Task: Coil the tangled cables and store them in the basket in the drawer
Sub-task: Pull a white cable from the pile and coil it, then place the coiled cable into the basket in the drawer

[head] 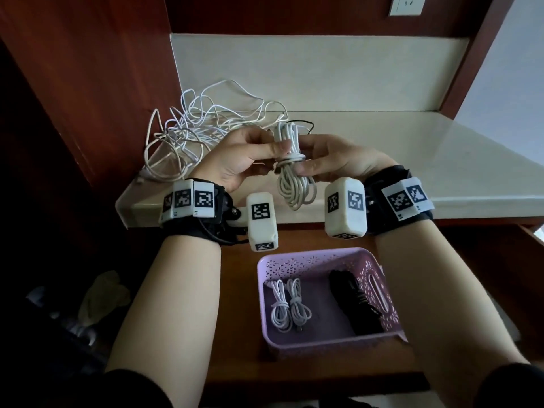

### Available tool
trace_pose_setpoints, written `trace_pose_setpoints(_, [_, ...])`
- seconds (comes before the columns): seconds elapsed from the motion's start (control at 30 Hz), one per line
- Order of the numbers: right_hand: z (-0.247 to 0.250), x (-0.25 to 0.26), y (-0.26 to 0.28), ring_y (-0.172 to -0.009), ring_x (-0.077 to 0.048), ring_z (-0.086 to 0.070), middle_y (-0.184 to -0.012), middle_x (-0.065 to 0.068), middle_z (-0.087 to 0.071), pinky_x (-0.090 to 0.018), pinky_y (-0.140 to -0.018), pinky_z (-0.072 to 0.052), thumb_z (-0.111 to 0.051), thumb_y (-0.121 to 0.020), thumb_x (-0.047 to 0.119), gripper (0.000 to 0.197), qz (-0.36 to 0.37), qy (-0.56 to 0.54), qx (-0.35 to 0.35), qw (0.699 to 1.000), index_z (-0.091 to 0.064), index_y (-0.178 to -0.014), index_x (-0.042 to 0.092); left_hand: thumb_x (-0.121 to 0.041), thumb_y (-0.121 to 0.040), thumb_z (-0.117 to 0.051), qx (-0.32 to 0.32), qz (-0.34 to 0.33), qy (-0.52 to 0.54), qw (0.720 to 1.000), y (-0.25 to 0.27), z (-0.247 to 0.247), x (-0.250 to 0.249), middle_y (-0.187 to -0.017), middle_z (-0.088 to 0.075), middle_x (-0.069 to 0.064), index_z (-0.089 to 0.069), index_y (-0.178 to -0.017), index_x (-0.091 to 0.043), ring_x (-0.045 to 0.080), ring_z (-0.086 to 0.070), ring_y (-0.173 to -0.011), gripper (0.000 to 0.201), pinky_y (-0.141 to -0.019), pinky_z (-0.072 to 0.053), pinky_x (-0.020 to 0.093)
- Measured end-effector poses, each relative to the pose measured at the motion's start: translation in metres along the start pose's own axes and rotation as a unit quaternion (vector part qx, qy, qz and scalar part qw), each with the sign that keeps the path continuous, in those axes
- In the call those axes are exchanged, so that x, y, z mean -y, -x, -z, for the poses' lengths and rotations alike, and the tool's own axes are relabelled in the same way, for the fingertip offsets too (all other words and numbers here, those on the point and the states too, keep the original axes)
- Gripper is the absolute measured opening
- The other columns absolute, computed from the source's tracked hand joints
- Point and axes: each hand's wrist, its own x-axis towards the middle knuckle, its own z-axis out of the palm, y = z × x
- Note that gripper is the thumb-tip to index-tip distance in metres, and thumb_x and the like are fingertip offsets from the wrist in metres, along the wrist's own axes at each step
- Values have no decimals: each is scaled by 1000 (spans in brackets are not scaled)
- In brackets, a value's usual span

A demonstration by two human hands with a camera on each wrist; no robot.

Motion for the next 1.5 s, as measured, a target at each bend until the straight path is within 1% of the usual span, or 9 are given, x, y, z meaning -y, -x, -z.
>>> trace_pose_setpoints(0.37, [-15,-47,79,-87,-23,-68,-100,-12,-71,-30,-78,-56,-67,-79,15,37,-187,83,60,977,-58,-112,0,-15,-60,-74,136,196,-128,963,63,-49,26,-68,-69,7,-65,-84,4,11,-65,-54,32,-50,-53,19])
trace_pose_setpoints(0.53, [-6,-81,95,-101,-37,-61,-111,-22,-66,-45,-93,-49,-66,-85,15,40,-283,121,41,950,-56,-119,-4,-23,-66,-76,150,276,-184,931,60,-70,64,-86,-71,17,-71,-86,1,24,-67,-73,32,-76,-55,35])
trace_pose_setpoints(0.67, [1,-104,92,-68,-17,-55,-75,-5,-64,-28,-64,-45,-67,-86,23,15,-317,241,17,917,-67,-81,9,-39,-81,-72,150,305,-334,879,45,-79,98,-90,-74,11,-75,-85,-8,34,-68,-90,31,-85,-52,40])
trace_pose_setpoints(0.83, [3,-124,85,-65,-9,-57,-76,1,-68,-27,-70,-46,-70,-84,29,16,-346,333,5,877,-69,-73,17,-44,-83,-69,135,352,-397,837,33,-90,130,-103,-73,11,-72,-103,-7,30,-68,-99,42,-82,-52,36])
trace_pose_setpoints(0.93, [-1,-134,81,-71,-11,-58,-81,-3,-70,-32,-79,-49,-68,-85,32,19,-357,354,43,864,-69,-77,15,-41,-86,-67,161,365,-433,808,31,-93,137,-108,-71,10,-70,-109,-7,24,-66,-82,41,-70,-45,29])
trace_pose_setpoints(1.07, [-5,-144,71,-63,-10,-55,-70,3,-68,-24,-66,-43,-68,-83,27,17,-351,408,15,843,-67,-72,14,-32,-86,-70,169,376,-421,808,28,-90,151,-105,-71,9,-71,-108,-7,21,-59,-77,33,-66,-43,26])
trace_pose_setpoints(1.2, [-2,-147,60,-34,1,-48,-38,12,-55,-12,-42,-39,-67,-83,16,24,-369,423,-4,828,-57,-61,15,-10,-92,-61,152,438,-296,835,24,-89,169,-87,-70,10,-69,-88,-4,27,-66,-86,11,-88,-52,34])
trace_pose_setpoints(1.37, [7,-151,61,-56,-8,-61,-79,-6,-74,-23,-64,-50,-68,-80,12,9,-361,381,-32,851,-68,-72,8,4,-89,-59,116,432,-213,868,25,-88,181,-97,-68,22,-67,-83,3,36,-65,-103,9,-97,-48,49])
trace_pose_setpoints(1.5, [7,-153,63,-65,-14,-63,-91,-15,-73,-27,-66,-50,-68,-80,10,16,-351,347,-43,869,-70,-87,-4,-1,-92,-57,101,434,-241,862,28,-91,182,-85,-65,15,-63,-88,2,24,-66,-76,9,-67,-58,29])
